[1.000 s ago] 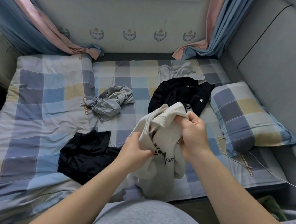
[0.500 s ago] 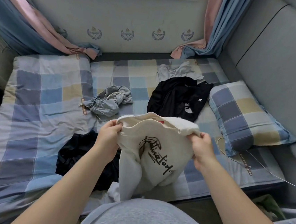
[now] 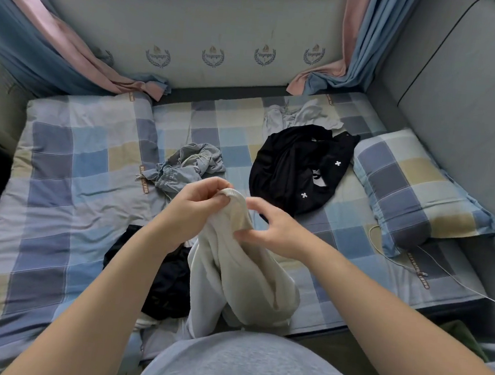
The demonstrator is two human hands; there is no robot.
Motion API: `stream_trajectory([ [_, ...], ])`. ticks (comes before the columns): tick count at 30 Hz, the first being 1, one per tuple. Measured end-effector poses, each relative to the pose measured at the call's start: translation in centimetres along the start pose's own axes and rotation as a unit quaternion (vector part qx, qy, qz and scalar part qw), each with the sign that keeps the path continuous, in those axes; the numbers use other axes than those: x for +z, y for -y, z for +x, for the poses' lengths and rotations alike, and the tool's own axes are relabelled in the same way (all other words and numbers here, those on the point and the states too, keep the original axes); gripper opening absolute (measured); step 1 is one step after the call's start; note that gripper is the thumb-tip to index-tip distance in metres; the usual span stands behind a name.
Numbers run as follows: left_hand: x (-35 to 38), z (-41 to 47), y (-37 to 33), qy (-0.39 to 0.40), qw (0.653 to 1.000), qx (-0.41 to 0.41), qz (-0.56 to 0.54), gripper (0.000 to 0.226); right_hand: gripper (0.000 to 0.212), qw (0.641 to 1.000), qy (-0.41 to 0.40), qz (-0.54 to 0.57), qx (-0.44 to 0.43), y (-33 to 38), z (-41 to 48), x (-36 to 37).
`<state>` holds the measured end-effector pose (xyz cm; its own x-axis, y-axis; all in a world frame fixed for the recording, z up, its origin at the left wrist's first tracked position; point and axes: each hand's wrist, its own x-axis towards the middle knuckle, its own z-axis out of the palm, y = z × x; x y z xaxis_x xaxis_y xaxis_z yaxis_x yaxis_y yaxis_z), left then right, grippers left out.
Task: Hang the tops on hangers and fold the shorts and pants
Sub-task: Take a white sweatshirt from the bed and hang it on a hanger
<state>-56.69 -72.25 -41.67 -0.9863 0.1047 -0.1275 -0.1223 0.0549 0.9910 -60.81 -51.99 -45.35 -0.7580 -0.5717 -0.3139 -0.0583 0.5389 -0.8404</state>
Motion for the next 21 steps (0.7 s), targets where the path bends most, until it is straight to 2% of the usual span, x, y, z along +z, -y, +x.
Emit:
stream_trajectory([
  [2,-0.6,0.1,-0.1,0.002,1.0,0.015,0.016,0.009,0.021,1.0,0.005,0.0,-0.009,0.8,1.1,0.6],
  [3,-0.9,0.2,0.0,-0.01,0.999,0.019,0.028,0.01,0.015,1.0,-0.013,-0.011,-0.014,1.1,1.6,0.7],
  [5,-1.0,0.3,0.5,-0.081,0.995,0.021,0.061,0.016,0.026,0.998,-0.055,-0.014,-0.016,1.6,2.5,0.4],
  [7,-0.7,0.2,1.4,-0.196,0.976,-0.001,0.096,0.006,0.028,0.994,-0.109,0.029,-0.003,2.3,3.1,-0.1],
  [8,-0.4,-0.1,2.0,-0.242,0.964,-0.025,0.107,0.013,0.026,0.989,-0.139,0.052,0.006,2.7,3.2,-0.4],
  [10,0.4,-0.7,3.3,-0.269,0.953,-0.089,0.109,0.036,0.021,0.979,-0.184,0.081,0.018,3.5,3.3,-1.0],
  [12,1.5,-1.5,4.5,-0.248,0.952,-0.132,0.117,0.05,0.018,0.973,-0.207,0.1,0.028,4.3,3.2,-1.4],
  [15,3.6,-2.4,5.9,-0.219,0.957,-0.145,0.124,0.065,0.019,0.96,-0.242,0.133,0.043,4.9,2.8,-2.0],
  [18,5.3,-3.0,7.0,-0.148,0.965,-0.173,0.133,0.071,0.02,0.942,-0.271,0.187,0.067,5.2,2.2,-2.3],
  [20,6.3,-3.1,7.9,-0.076,0.959,-0.246,0.119,0.068,0.021,0.931,-0.282,0.221,0.074,5.4,1.7,-2.3],
  [21,6.7,-2.9,8.3,-0.05,0.94,-0.323,0.093,0.068,0.021,0.926,-0.287,0.233,0.075,5.6,1.5,-2.3],
])
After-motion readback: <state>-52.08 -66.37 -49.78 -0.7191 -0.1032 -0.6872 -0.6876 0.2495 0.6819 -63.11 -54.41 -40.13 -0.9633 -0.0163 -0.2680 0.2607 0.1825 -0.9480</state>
